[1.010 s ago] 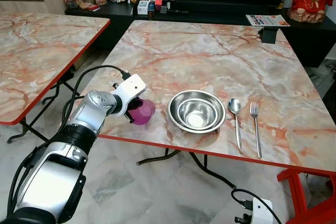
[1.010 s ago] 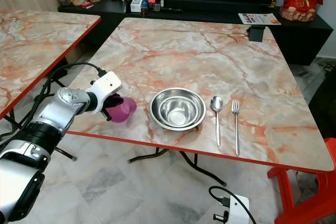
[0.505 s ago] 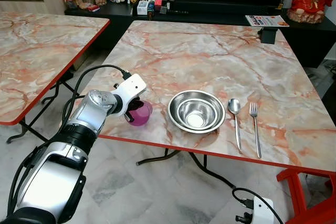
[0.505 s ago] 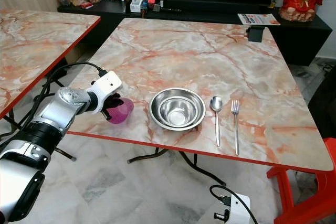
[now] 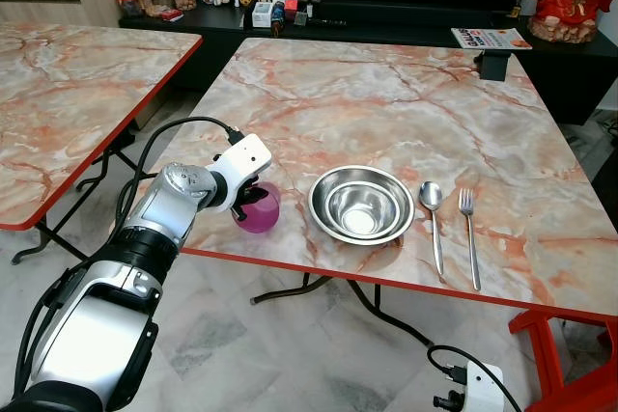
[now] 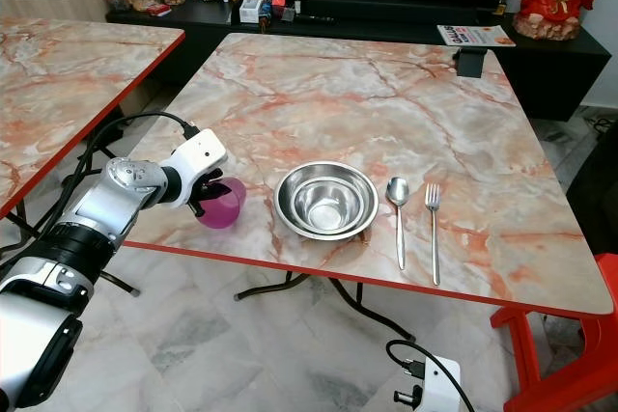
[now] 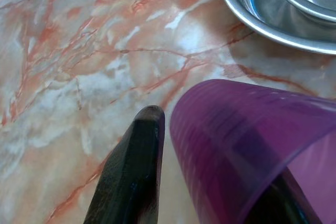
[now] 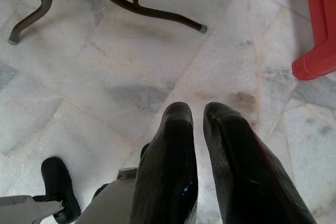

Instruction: Setting the table

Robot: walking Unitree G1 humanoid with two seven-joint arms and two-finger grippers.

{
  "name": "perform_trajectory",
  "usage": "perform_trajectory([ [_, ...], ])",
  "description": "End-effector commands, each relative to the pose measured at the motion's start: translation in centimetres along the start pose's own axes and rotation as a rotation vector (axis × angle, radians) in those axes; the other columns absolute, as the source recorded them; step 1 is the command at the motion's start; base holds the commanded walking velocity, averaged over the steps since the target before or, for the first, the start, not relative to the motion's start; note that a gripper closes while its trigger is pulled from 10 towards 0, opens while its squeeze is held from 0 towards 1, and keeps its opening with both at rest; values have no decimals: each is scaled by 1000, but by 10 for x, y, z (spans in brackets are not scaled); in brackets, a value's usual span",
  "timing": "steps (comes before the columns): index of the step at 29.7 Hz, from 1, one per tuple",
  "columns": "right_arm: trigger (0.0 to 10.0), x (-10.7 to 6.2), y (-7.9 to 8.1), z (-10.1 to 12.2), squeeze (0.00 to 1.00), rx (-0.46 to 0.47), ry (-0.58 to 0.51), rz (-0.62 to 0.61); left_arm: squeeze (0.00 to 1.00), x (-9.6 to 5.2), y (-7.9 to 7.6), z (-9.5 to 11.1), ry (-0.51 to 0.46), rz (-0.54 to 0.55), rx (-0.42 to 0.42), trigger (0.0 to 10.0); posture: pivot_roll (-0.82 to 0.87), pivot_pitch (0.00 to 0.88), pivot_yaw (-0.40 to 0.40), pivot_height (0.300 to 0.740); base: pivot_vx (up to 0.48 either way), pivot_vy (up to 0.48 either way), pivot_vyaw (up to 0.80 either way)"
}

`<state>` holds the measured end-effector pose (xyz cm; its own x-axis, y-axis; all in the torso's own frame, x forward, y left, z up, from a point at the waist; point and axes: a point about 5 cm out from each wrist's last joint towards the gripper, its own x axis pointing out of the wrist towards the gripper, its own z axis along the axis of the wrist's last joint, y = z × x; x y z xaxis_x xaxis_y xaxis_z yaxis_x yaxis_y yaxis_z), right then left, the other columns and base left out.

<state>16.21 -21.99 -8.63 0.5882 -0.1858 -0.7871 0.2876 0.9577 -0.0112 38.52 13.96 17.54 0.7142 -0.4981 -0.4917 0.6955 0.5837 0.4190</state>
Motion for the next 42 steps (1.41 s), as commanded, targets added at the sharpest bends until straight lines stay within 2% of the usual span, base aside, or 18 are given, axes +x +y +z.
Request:
perform_trajectory([
  [1, 10000, 1, -2, 3, 0, 7, -4, -2, 0, -1, -2, 0, 1, -11, 17, 10000, -25, 0, -32, 740, 0, 0, 0],
  [6, 10000, 1, -2, 4, 0, 7, -5, -1, 0, -1, -2, 0, 0, -18, -4, 10000, -24, 0, -34, 740, 0, 0, 0],
  [10, 10000, 1, -2, 4, 0, 9, -5, -3, 0, -1, -5, 0, -25, -56, -62, 10000, -23, 0, -35, 740, 0, 0, 0],
  [12, 10000, 1, -2, 4, 0, 10, -4, -4, 0, 0, -4, -1, -31, -56, -116, 10000, -23, 0, -34, 740, 0, 0, 0],
  [14, 10000, 1, -2, 4, 0, 11, -4, -4, 0, 1, -4, -2, -44, -65, -213, 10000, -23, 0, -34, 740, 0, 0, 0],
  [18, 10000, 1, -3, 3, 0, 12, -4, -4, 0, 3, -3, -9, -20, -38, -266, 10000, -25, 0, -32, 740, 0, 0, 0],
  [20, 10000, 1, -3, 3, 0, 14, -3, -5, 0, 5, -3, -17, -8, 14, -397, 10000, -25, 0, -32, 740, 0, 0, 0],
  [22, 10000, 1, -3, 3, 0, 14, -3, -6, 0, 6, -2, -20, 12, 53, -427, 10000, -25, 0, -34, 740, 0, 0, 0],
  [24, 10000, 0, -4, 3, 0, 13, -2, -8, 0, 6, -1, -25, 41, 93, -433, 10000, -27, 0, -34, 740, 0, 0, 0],
  [37, 10000, -1, -1, -3, 0, 22, 8, -7, 0, 6, -2, -28, 93, 141, -507, 10000, -28, 0, -4, 740, 0, 0, 0],
  [42, 10000, -3, 1, -11, 0, 31, 18, -6, 0, 4, -1, -10, 0, 122, -484, 10000, -34, 0, 21, 740, 0, 0, 0],
])
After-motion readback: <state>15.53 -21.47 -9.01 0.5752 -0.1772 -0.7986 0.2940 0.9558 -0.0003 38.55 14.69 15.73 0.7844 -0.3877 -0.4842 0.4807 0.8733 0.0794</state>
